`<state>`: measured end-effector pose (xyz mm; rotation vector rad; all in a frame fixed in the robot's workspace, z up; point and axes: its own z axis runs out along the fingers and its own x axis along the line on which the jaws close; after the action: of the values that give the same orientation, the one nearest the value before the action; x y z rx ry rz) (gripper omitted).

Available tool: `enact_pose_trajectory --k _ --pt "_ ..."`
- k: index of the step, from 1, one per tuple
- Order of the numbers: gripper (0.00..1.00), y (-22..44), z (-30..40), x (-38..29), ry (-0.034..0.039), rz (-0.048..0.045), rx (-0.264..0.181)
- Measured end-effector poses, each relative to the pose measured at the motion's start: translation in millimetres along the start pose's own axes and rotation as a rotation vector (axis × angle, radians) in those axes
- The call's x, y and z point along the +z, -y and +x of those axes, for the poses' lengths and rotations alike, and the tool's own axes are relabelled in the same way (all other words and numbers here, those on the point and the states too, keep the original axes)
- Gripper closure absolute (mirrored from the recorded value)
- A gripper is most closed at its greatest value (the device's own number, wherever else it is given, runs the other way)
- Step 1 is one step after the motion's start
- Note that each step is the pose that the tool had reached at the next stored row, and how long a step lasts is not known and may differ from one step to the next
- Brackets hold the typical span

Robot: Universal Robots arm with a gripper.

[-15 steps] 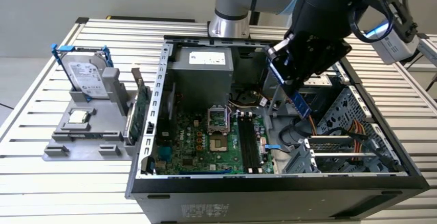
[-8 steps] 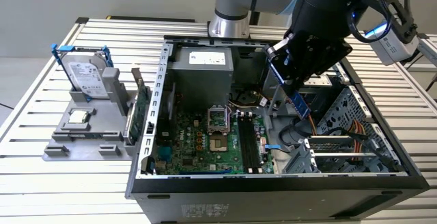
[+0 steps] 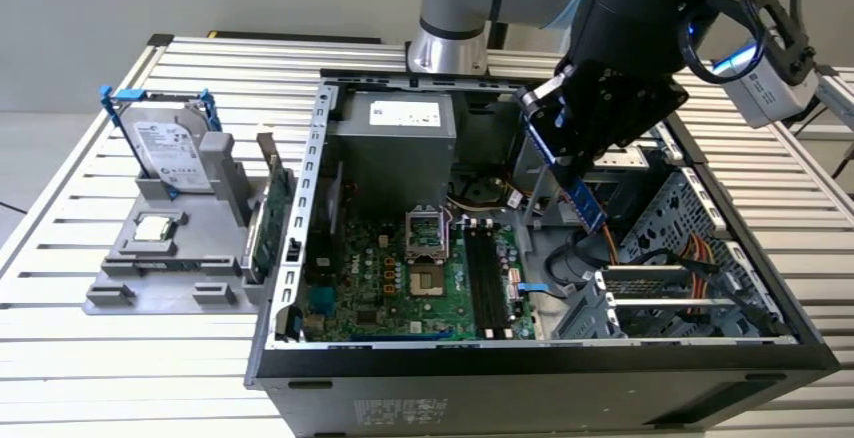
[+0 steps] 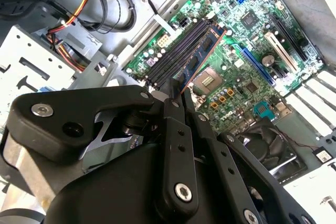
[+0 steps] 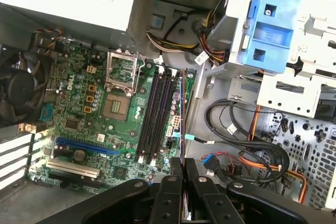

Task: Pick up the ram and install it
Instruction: 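Insert the ram into the slot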

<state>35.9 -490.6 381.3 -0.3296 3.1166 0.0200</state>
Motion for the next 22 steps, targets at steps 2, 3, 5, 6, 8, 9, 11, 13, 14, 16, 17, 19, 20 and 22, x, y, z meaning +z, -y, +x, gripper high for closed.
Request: enact_pose_trajectory --k 2,3,5,6,8,9,11,13,14,16,17,19,20,22 --pt "1.00 0.0 0.0 0.2 0.0000 0.0001 0.000" --pt "1.00 0.0 0.0 0.2 0.0000 0.0001 0.001" --pt "1.00 0.0 0.0 0.7 0.0000 0.0001 0.006" --pt "1.00 0.0 0.0 0.9 0.0001 0.0001 0.011" --pt "1.00 0.0 0.1 1.6 0.0002 0.0003 0.023" --pt "1.00 0.0 0.1 2.0 0.0004 0.0002 0.030" --pt "1.00 0.0 0.3 2.8 0.0004 0.0004 0.038" --pt "1.00 -0.1 0.6 3.8 0.0005 0.0003 0.038" --pt "1.00 -0.1 0.7 4.3 0.0004 0.0004 0.039" --pt "1.00 -0.1 0.9 5.7 0.0004 0.0009 0.039" --pt "1.00 -0.2 1.0 6.5 0.0003 0.0013 0.039" --pt "1.00 -0.2 1.4 7.8 0.0002 0.0020 0.040" --pt "1.00 -0.2 1.6 8.5 0.0001 0.0023 0.040" --pt "1.00 -0.3 1.9 9.7 0.0000 0.0030 0.041"
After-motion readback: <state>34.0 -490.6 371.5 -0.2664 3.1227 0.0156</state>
